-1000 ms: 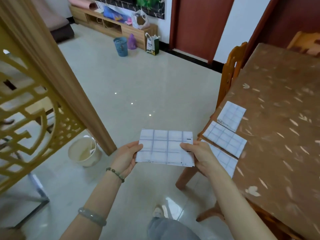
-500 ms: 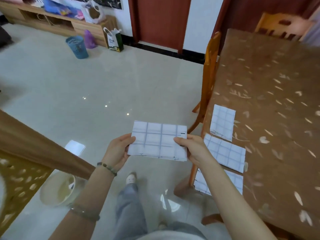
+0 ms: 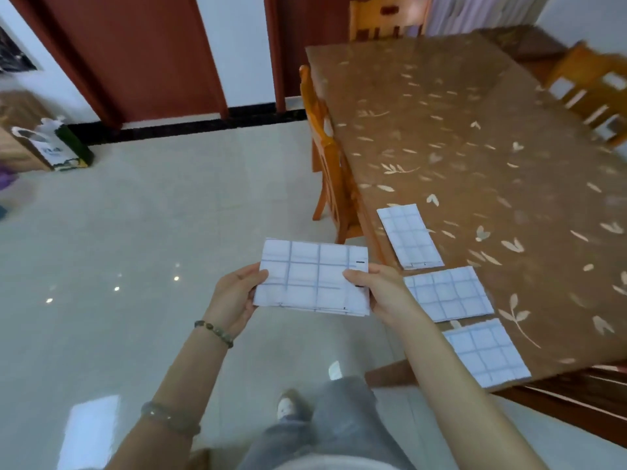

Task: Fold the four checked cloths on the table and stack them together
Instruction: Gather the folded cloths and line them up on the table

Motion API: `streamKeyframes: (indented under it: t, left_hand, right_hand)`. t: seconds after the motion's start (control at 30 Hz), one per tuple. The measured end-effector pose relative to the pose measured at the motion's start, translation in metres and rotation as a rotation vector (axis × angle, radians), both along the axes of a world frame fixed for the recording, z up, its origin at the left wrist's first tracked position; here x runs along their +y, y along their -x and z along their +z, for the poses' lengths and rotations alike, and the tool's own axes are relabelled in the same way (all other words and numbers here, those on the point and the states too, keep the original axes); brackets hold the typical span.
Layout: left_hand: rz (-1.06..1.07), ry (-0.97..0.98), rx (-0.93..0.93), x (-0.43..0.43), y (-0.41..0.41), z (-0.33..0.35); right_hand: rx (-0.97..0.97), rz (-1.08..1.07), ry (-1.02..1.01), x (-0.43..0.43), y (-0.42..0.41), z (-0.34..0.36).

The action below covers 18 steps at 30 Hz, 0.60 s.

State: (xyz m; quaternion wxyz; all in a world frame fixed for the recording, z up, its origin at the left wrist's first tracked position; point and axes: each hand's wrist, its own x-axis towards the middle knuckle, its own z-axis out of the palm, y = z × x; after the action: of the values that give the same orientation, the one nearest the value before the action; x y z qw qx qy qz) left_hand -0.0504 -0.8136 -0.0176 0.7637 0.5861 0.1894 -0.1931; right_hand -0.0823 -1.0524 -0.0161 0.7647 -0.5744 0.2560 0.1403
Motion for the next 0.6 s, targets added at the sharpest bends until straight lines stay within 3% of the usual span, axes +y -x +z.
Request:
streamKeyframes:
  t: [0.6]
  left_hand:
    - [-0.55,-0.054,0.044,-0.135,-0.179,-0.025]
  right_hand:
    - [0.025,-0.574,-0.05,-0.078,-0.056,-0.014]
